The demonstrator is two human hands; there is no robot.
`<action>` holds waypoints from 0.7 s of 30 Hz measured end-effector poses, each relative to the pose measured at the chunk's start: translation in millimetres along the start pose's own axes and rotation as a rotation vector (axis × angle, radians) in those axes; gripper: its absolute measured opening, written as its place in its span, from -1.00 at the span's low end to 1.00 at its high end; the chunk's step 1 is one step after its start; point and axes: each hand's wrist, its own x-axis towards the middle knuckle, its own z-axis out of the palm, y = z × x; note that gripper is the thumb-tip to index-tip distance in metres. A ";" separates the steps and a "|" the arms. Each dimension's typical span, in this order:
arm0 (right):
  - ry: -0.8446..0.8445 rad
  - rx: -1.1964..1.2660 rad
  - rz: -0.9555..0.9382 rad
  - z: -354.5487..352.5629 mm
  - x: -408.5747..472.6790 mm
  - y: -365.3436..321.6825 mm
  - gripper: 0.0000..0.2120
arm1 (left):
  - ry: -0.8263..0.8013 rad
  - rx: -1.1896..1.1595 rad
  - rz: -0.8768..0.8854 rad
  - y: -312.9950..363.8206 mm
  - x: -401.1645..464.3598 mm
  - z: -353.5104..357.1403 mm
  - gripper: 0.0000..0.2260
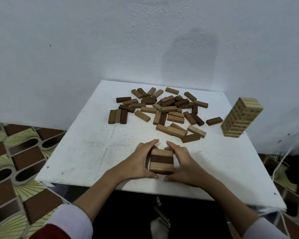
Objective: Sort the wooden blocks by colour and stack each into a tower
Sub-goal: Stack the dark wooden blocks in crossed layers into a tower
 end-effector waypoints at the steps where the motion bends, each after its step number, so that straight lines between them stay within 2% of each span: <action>1: 0.008 -0.005 -0.016 2.2 0.8 1.4 0.03 | 0.013 -0.007 -0.012 -0.3 0.4 1.2 -0.03; 7: 0.041 0.012 -0.046 0.9 6.9 4.6 -0.02 | 0.066 -0.043 -0.019 -0.5 6.1 2.8 -0.04; 12: 0.011 0.037 0.070 -4.8 16.4 2.5 -0.05 | 0.081 -0.052 -0.032 0.5 16.5 3.8 -0.05; 16: 0.039 0.092 0.049 -1.5 9.0 4.9 -0.06 | 0.100 -0.059 -0.022 -4.6 14.0 9.2 -0.05; 21: 0.068 0.138 0.046 4.0 3.4 8.0 0.09 | 0.121 -0.014 -0.034 -2.6 9.6 10.8 -0.04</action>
